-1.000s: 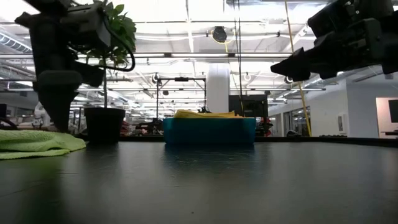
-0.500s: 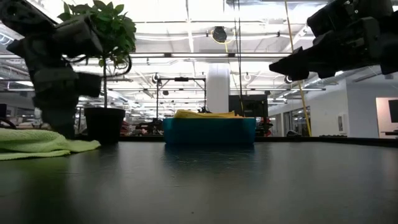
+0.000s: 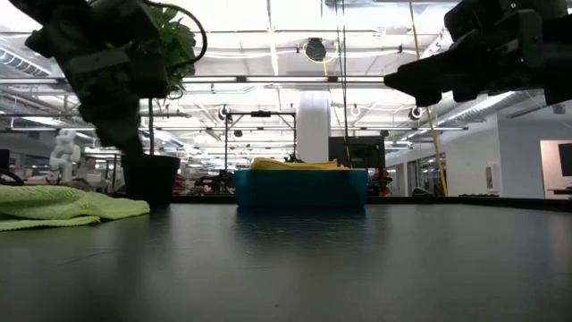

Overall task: Fold microfiber towels
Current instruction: Fold the green microfiber towel

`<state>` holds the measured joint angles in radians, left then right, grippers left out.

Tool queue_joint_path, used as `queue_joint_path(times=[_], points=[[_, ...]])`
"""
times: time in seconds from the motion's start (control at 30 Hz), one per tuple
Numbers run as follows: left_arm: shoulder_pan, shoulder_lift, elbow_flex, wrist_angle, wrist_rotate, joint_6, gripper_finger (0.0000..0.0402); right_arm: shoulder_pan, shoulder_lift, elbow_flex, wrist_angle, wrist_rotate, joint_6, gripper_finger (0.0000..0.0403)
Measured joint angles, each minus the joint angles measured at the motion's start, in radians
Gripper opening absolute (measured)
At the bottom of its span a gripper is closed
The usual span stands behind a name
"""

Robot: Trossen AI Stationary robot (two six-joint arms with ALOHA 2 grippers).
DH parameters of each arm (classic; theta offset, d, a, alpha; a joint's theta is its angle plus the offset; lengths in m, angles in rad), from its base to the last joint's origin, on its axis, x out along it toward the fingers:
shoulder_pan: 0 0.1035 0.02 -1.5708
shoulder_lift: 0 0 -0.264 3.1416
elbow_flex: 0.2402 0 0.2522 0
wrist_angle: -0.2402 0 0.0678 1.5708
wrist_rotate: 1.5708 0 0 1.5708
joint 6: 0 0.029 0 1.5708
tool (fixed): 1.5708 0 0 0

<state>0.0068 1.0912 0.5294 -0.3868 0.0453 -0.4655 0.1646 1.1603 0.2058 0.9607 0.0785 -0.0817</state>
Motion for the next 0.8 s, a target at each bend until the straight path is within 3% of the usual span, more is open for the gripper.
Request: queue_joint_path(times=[0.17, 0.37, 0.6, 0.8], points=[[0.040, 0.000, 0.015, -0.153, -0.011, -0.028, 0.0033, 0.000, 0.000, 0.000, 0.000, 0.000, 0.013, 0.0164], [0.104, 0.000, 0.015, -0.296, -0.001, -0.036, 0.0106, 0.000, 0.000, 0.000, 0.000, -0.001, 0.013, 0.0164], [0.131, 0.001, -0.024, -0.270, 0.084, -0.044, 0.0185, 0.000, 0.000, 0.000, -0.015, -0.001, 0.017, 0.0164], [0.135, 0.001, -0.104, -0.238, 0.112, -0.094, 0.0198, 0.000, 0.000, 0.000, -0.016, -0.001, 0.016, 0.0164]])
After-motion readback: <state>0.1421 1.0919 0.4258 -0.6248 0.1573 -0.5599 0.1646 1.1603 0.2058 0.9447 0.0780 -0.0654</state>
